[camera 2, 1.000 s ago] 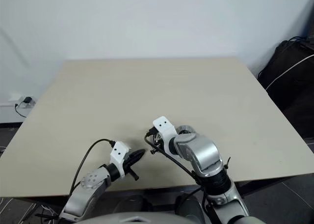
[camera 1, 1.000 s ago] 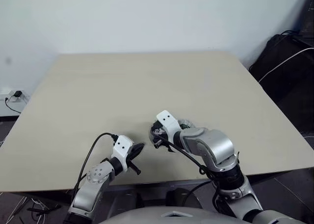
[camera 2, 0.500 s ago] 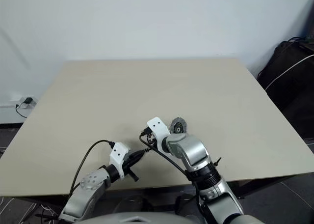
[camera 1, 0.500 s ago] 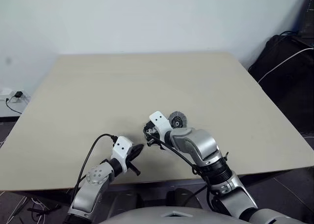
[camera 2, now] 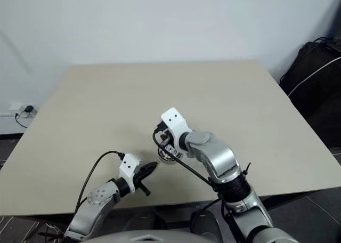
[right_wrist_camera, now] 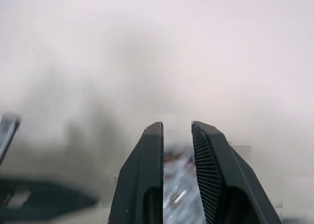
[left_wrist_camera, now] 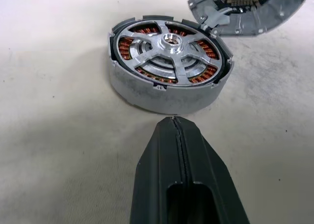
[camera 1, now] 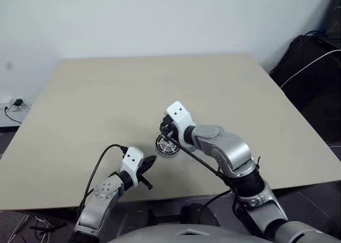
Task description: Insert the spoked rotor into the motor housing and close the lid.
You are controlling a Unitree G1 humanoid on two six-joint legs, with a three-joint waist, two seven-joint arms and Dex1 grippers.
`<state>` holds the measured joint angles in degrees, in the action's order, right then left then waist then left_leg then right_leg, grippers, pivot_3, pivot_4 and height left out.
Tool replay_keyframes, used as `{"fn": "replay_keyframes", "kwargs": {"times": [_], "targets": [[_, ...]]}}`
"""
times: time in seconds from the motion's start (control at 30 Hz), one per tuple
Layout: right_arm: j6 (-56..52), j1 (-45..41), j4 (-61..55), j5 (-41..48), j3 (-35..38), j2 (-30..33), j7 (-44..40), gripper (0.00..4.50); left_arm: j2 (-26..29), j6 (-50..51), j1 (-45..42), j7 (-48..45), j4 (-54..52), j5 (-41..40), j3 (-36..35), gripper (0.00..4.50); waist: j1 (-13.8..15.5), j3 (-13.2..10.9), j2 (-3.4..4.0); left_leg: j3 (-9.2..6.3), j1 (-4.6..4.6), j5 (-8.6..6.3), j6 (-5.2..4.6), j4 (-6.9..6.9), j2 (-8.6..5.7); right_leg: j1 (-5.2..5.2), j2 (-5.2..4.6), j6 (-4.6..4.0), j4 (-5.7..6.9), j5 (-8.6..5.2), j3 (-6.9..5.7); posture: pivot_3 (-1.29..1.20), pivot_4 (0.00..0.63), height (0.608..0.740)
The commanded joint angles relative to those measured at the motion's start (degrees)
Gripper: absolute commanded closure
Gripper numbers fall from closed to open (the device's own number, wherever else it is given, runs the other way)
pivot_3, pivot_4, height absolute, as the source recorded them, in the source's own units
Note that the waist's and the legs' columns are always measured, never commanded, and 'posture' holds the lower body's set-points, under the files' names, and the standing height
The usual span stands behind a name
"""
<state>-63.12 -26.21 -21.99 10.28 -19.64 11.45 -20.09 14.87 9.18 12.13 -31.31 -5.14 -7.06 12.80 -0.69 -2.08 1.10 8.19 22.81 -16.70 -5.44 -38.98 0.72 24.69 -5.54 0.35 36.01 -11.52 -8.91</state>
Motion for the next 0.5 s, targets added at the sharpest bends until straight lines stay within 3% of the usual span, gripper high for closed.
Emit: {"fn": "replay_keyframes", "kwargs": {"times": [0.03, 0.3, 0.4, 0.5], "targets": [[3.54, -0.98, -2.54, 0.81, 2.19, 0.18, -0.76, 4.46, 0.09, -0.72, -0.85, -0.32, -1.42, -0.53, -0.30, 4.50, -0.01, 0.00, 0.00, 0.00, -0.01, 0.00, 0.00, 0.00, 0.01, -0.01, 0.01, 0.00, 0.00, 0.00, -0.01, 0.00, 0.000, 0.740], [14.38, -0.90, 2.02, -10.58, 3.48, 5.98, 7.69, 4.48, 0.23, -0.68, -1.09, -0.33, -1.39, -0.52, -0.13, 4.50, 0.06, -0.02, -0.05, 0.02, -0.01, 0.01, 0.01, -0.11, -0.04, -0.08, -0.06, -0.09, -0.04, -0.06, 0.06, 0.00, 0.000, 0.740], [15.37, 0.08, 4.76, -17.06, 2.65, 11.85, 10.13, 4.48, 0.37, -0.69, -0.86, -0.26, -1.59, -0.56, -0.22, 4.50, 0.09, -0.03, -0.04, 0.06, -0.01, 0.01, 0.01, -0.10, -0.04, -0.06, -0.06, -0.10, -0.04, -0.06, 0.08, 0.00, 0.000, 0.740], [14.92, 3.20, 5.46, -21.56, -0.12, 20.30, 7.09, 4.48, 0.49, -0.84, -0.70, -0.09, -1.75, -0.52, -0.40, 4.50, 0.21, -0.03, -0.06, 0.05, 0.01, 0.01, 0.02, -0.09, -0.04, -0.05, -0.06, -0.17, -0.04, -0.11, 0.07, 0.00, 0.000, 0.740]]}}
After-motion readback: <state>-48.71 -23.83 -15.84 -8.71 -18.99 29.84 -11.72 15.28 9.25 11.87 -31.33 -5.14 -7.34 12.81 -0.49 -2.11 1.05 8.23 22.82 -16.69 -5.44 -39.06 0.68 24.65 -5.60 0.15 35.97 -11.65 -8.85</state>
